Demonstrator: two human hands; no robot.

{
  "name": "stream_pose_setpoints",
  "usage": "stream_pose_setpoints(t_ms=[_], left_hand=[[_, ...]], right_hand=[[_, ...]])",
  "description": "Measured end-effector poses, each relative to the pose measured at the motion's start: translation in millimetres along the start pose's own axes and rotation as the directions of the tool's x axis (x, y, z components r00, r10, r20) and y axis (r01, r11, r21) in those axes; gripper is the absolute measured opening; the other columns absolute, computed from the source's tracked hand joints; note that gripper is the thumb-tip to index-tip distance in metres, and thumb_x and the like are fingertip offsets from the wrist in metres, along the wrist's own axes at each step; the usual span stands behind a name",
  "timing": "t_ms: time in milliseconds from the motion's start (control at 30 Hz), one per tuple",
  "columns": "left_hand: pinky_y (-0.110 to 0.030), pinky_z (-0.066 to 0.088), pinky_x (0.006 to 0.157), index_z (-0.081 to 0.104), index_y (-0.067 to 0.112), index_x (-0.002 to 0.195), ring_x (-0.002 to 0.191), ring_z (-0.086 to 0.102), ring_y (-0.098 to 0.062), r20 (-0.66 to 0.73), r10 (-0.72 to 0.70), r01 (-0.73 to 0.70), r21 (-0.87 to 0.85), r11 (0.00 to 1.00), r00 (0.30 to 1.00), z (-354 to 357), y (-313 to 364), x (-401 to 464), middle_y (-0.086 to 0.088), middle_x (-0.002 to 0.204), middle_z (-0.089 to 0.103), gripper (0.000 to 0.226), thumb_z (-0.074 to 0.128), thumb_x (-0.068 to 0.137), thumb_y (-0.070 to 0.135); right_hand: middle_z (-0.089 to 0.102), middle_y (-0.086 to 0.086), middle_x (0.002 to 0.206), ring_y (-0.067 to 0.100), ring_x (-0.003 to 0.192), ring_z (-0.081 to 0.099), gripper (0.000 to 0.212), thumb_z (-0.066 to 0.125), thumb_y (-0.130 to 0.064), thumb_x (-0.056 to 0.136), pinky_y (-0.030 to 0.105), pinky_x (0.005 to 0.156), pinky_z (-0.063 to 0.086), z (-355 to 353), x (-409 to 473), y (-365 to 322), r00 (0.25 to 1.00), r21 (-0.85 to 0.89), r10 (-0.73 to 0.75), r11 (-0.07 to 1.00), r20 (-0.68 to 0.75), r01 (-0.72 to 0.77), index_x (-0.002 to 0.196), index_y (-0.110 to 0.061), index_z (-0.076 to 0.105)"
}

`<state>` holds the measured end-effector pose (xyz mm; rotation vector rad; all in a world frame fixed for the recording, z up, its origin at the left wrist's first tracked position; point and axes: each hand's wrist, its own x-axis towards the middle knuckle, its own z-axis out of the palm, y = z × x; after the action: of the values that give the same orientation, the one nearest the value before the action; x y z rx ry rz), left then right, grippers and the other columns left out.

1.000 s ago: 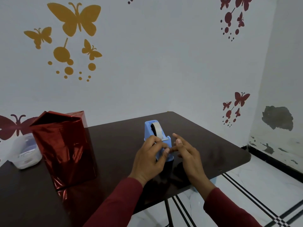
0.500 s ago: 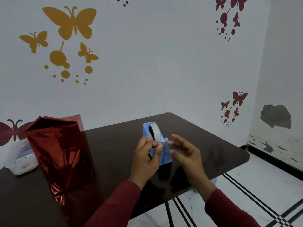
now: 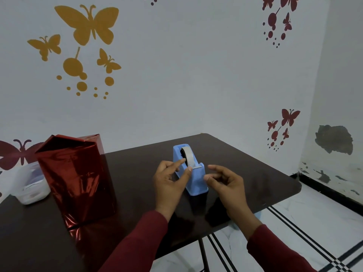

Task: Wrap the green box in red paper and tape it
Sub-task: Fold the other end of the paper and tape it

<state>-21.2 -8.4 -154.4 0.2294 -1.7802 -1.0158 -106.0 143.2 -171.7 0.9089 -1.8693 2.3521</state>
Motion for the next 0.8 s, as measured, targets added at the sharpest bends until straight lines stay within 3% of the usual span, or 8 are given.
stream_pose_setpoints(t_ms=[67, 333, 533, 667, 800], left_hand=[[-0.011, 0.042, 0.065, 0.078, 0.027, 0.110, 0.072, 0.053, 0.000, -0.041, -0.046, 0.044, -0.043, 0.998, 0.998, -3, 5, 0, 0.002, 0.090, 0.057, 0.033, 0.088, 0.080, 0.020], [-0.011, 0.037, 0.062, 0.078, 0.028, 0.106, 0.066, 0.050, 0.000, -0.025, 0.127, -0.125, 0.068, 0.990, 0.992, -54, 43, 13, 0.007, 0.085, 0.056, 0.030, 0.085, 0.082, 0.011], [-0.013, 0.039, 0.060, 0.080, 0.023, 0.103, 0.059, 0.046, -0.008, -0.031, 0.272, -0.261, 0.186, 0.947, 0.962, -115, 72, 40, 0.008, 0.082, 0.062, 0.025, 0.081, 0.085, 0.006], [-0.014, 0.041, 0.060, 0.081, 0.022, 0.100, 0.058, 0.050, -0.017, -0.053, 0.294, -0.272, 0.251, 0.929, 0.954, -159, 92, 54, 0.007, 0.083, 0.064, 0.021, 0.078, 0.086, 0.006], [-0.010, 0.041, 0.062, 0.081, 0.024, 0.097, 0.059, 0.052, -0.014, -0.113, 0.338, -0.278, 0.362, 0.890, 0.934, -205, 108, 67, 0.015, 0.082, 0.062, 0.020, 0.077, 0.086, 0.007]], right_hand=[[0.079, 0.008, 0.087, 0.021, 0.090, 0.077, 0.032, 0.080, 0.000, 0.084, 0.031, 0.088, 0.062, -1, 0, -2, 1.000, 0.028, 0.010, 1.000, -0.014, -0.009, 0.111, -0.016, 0.075], [0.078, 0.007, 0.087, 0.022, 0.089, 0.076, 0.034, 0.083, -0.005, 0.084, 0.041, 0.087, 0.062, 19, -5, -19, 0.997, -0.004, -0.049, 0.999, 0.058, 0.049, 0.114, -0.019, 0.076], [0.080, -0.003, 0.088, 0.009, 0.085, 0.075, 0.039, 0.080, 0.002, 0.084, 0.023, 0.078, 0.060, 81, 3, -63, 0.980, 0.053, -0.149, 0.988, 0.133, 0.143, 0.117, -0.016, 0.071], [0.080, 0.000, 0.101, 0.010, 0.086, 0.075, 0.041, 0.078, -0.001, 0.088, 0.021, 0.071, 0.059, 132, 10, -94, 0.970, 0.143, -0.123, 0.985, 0.210, 0.095, 0.125, -0.016, 0.067], [0.078, -0.015, 0.107, 0.018, 0.076, 0.074, 0.043, 0.081, -0.015, 0.088, 0.025, 0.073, 0.059, 182, 21, -116, 0.961, 0.062, -0.145, 0.989, 0.236, 0.134, 0.127, -0.028, 0.066]])
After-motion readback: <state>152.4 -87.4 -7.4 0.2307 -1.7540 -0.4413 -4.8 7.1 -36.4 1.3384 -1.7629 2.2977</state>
